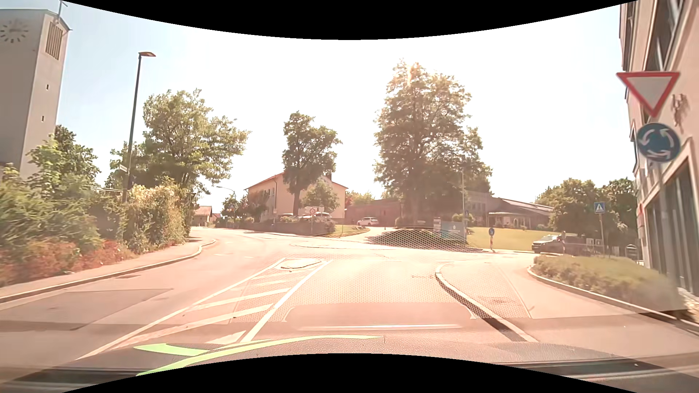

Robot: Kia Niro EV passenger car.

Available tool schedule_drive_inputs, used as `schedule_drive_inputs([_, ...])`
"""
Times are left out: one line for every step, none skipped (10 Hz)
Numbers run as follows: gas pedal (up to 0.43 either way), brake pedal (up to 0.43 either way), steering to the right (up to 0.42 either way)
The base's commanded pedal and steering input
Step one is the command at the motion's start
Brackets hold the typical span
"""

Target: Follow the waypoints while adhering to traffic rules and regulations

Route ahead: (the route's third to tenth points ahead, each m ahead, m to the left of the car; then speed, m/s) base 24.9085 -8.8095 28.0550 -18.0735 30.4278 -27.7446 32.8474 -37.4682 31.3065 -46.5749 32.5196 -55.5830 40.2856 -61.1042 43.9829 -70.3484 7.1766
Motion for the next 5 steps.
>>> schedule_drive_inputs([0.000,0.116,-0.002])
schedule_drive_inputs([0.000,0.134,0.010])
schedule_drive_inputs([0.000,0.146,0.030])
schedule_drive_inputs([0.000,0.152,0.048])
schedule_drive_inputs([0.000,0.152,0.064])
